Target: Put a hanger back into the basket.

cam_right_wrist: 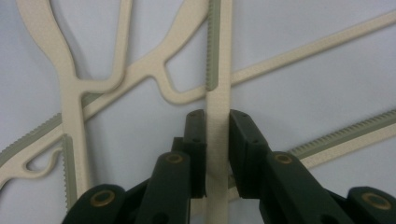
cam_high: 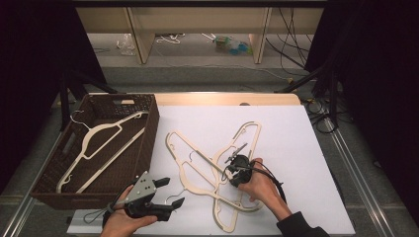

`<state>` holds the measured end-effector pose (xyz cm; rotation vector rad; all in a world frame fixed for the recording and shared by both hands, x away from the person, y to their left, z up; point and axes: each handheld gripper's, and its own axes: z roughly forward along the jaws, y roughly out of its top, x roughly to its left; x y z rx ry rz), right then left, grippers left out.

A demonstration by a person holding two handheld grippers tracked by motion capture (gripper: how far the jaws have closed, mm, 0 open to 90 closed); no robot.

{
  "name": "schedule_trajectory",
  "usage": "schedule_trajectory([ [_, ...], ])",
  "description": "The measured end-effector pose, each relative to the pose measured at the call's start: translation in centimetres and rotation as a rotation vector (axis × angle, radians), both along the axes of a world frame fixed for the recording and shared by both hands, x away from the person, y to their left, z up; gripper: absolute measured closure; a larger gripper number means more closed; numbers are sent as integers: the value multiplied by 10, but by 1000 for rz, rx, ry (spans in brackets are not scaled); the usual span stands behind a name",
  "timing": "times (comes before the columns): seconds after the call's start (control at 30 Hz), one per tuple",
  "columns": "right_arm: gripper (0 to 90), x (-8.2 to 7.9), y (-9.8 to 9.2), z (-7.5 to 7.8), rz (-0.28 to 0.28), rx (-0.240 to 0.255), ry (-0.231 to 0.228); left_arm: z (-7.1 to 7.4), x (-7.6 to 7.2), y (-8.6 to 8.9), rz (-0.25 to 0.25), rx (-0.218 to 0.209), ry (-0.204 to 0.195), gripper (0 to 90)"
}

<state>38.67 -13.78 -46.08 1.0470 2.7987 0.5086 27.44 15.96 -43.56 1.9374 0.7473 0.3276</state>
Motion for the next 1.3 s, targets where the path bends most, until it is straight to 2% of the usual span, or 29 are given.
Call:
schedule_trajectory([
  [0.13,784,0,4,1,16,-30,-2,0,0,-1,0,1,1,229],
  [0.37,793,2,3,6,46,-49,-14,-3,2,0,-3,9,5,231],
  [0.43,795,2,2,12,55,-50,-21,-5,2,0,-12,38,5,232],
  [0.53,797,1,-1,23,73,-56,-35,-7,3,-2,-8,56,-2,235],
  [0.57,796,1,-2,27,87,-61,-41,-10,4,-4,-13,83,-4,236],
  [0.6,796,1,-2,27,87,-61,-41,-10,4,-4,-13,83,-4,239],
  [0.63,796,-2,-4,35,113,-75,-43,-13,4,-7,-39,98,-2,240],
  [0.73,799,-3,-9,47,135,-80,-52,-14,4,-10,-42,105,0,241],
  [0.77,799,-3,-11,50,142,-85,-50,-15,5,-10,-48,118,-10,242],
  [0.8,799,-4,-13,53,147,-81,-49,-17,7,-13,-52,156,-22,243],
  [0.87,800,-5,-16,59,155,-83,-48,-21,9,-17,-48,164,-29,247],
  [0.9,800,-6,-18,62,162,-88,-49,-21,12,-18,-64,204,-34,248],
  [0.93,799,-6,-19,64,164,-92,-48,-21,12,-18,-64,204,-34,252],
  [0.97,799,-7,-21,66,170,-96,-51,-24,13,-22,-58,186,-33,259],
  [1.0,800,-8,-21,68,167,-97,-50,-26,16,-25,-89,230,-25,263],
  [1.03,800,-8,-23,69,177,-99,-53,-29,17,-27,-91,237,-24,263],
  [1.07,800,-8,-23,71,173,-99,-57,-31,18,-29,-99,220,-16,264],
  [1.1,800,-9,-25,72,180,-96,-58,-31,18,-30,-100,239,-17,263],
  [1.13,799,-8,-26,73,195,-95,-64,-33,19,-33,-95,221,-28,264],
  [1.2,800,-9,-28,74,193,-96,-59,-34,21,-34,-95,240,-26,264],
  [1.27,800,-10,-29,75,193,-97,-61,-35,24,-36,-87,273,-42,268],
  [1.3,800,-10,-29,75,192,-98,-63,-36,26,-37,-87,276,-44,268],
])
